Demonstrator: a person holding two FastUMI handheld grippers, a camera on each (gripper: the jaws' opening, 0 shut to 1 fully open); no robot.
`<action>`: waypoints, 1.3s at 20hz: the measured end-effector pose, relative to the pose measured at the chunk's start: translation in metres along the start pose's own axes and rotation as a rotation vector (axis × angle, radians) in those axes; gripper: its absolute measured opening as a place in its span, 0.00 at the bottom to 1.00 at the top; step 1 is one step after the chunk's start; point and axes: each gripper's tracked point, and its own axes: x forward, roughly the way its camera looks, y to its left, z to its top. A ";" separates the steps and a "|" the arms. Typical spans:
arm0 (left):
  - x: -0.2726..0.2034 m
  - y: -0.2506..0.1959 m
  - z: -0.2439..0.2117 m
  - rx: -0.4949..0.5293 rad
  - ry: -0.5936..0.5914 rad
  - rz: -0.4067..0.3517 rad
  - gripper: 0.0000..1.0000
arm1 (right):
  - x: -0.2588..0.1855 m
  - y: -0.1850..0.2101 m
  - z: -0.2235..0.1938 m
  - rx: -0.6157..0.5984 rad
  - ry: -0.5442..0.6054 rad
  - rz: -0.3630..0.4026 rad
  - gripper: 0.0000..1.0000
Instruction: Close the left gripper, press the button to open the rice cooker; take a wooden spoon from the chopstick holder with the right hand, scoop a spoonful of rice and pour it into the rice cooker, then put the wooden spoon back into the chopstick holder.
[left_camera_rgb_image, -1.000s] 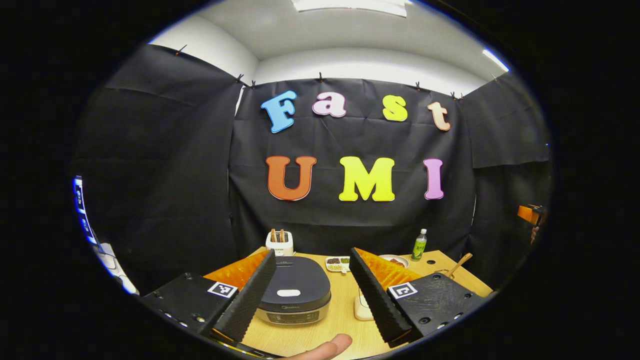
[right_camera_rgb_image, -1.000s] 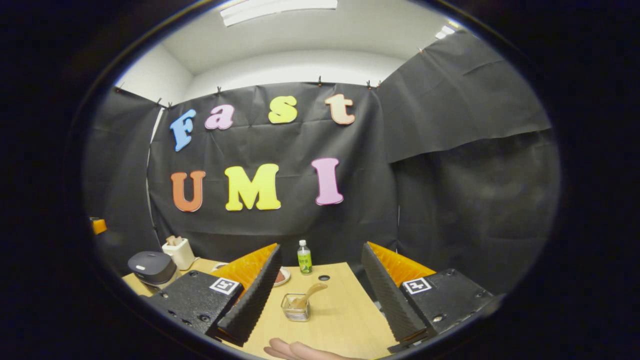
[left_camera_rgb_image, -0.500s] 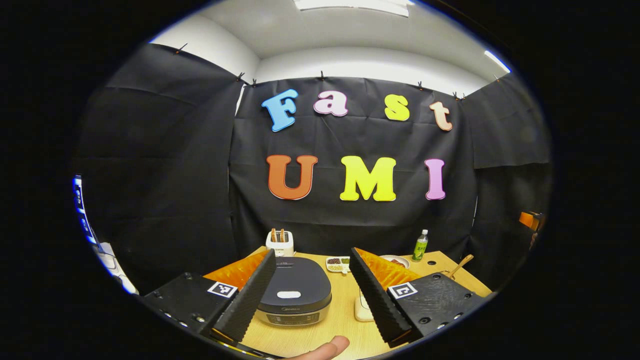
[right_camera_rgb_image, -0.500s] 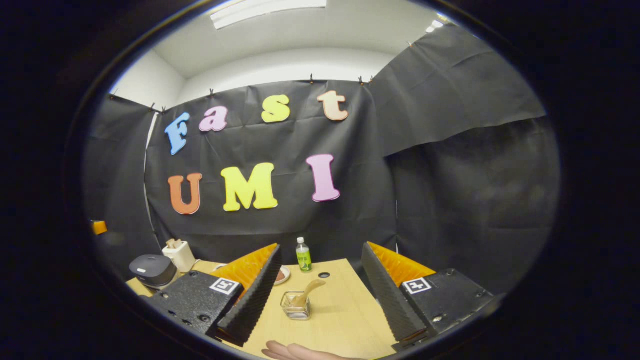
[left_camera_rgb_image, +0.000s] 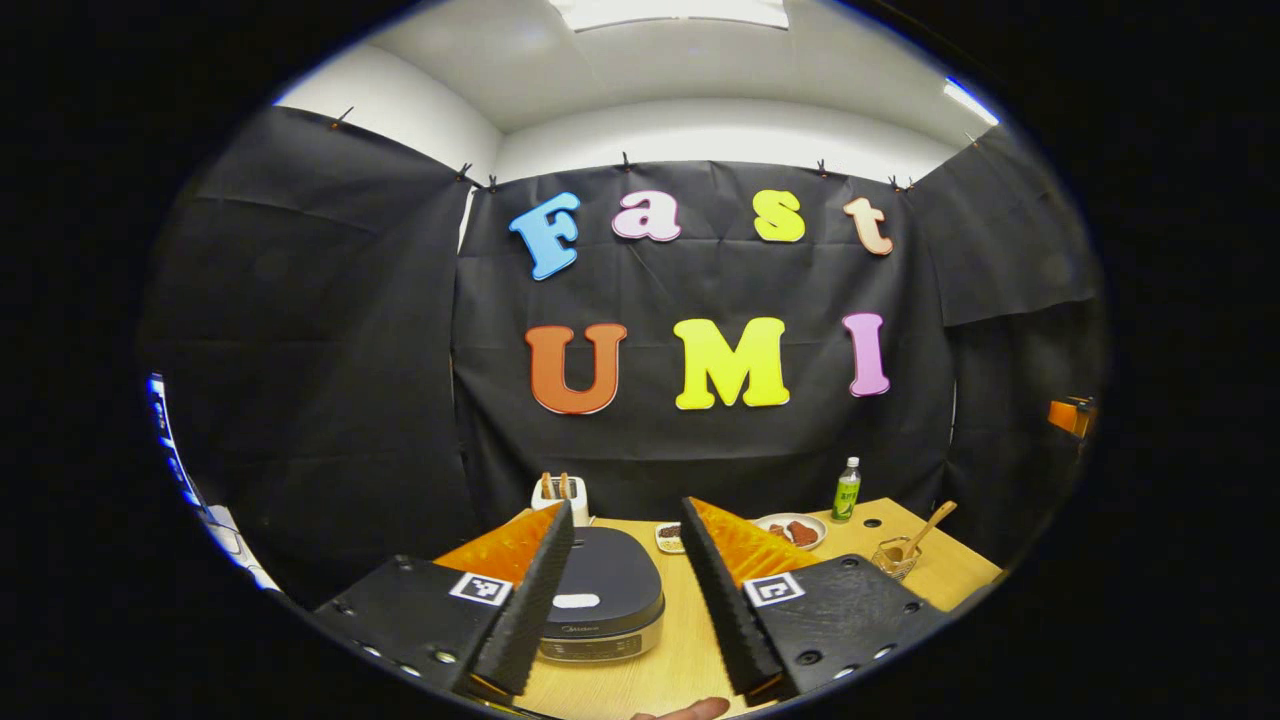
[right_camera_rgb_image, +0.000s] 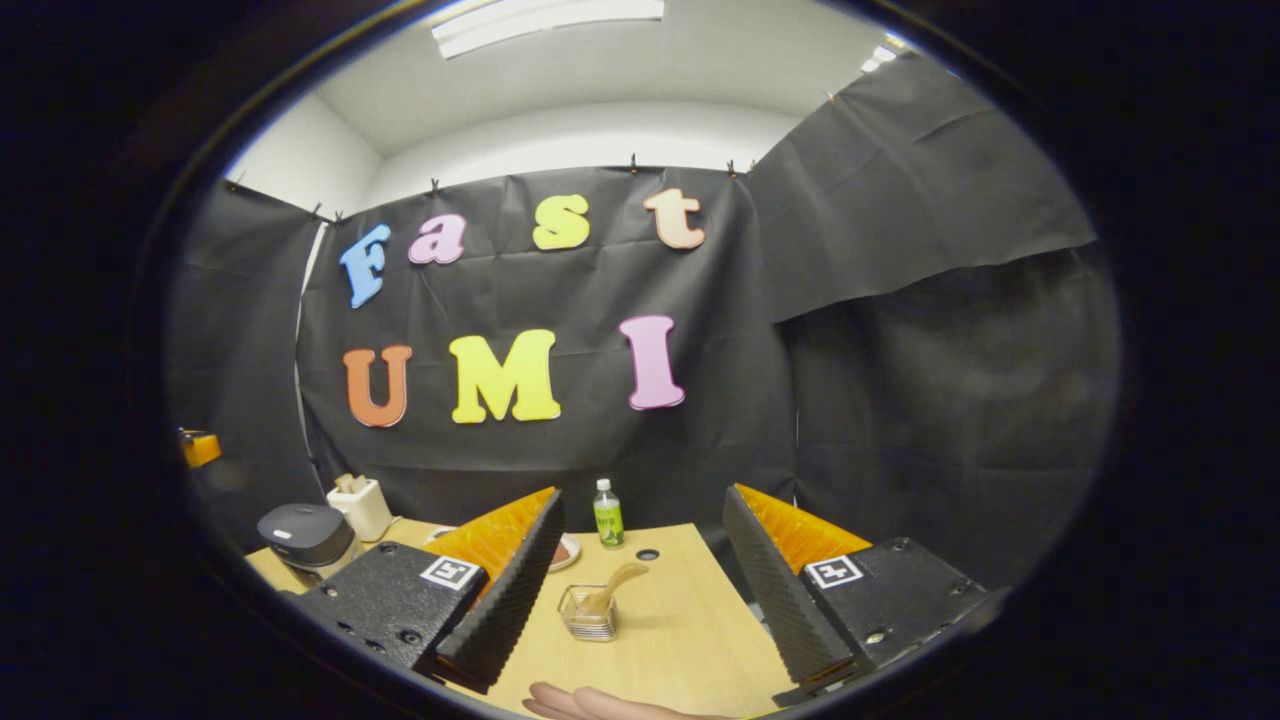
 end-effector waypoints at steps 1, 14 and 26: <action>0.001 0.000 -0.005 -0.012 0.016 -0.003 0.61 | 0.002 0.001 0.003 -0.005 -0.004 -0.001 1.00; 0.034 0.024 -0.095 -0.064 0.320 0.033 0.00 | 0.004 0.027 0.005 -0.043 -0.041 0.076 1.00; 0.080 0.051 -0.176 -0.086 0.567 0.089 0.00 | 0.005 0.039 -0.013 -0.058 -0.040 0.150 1.00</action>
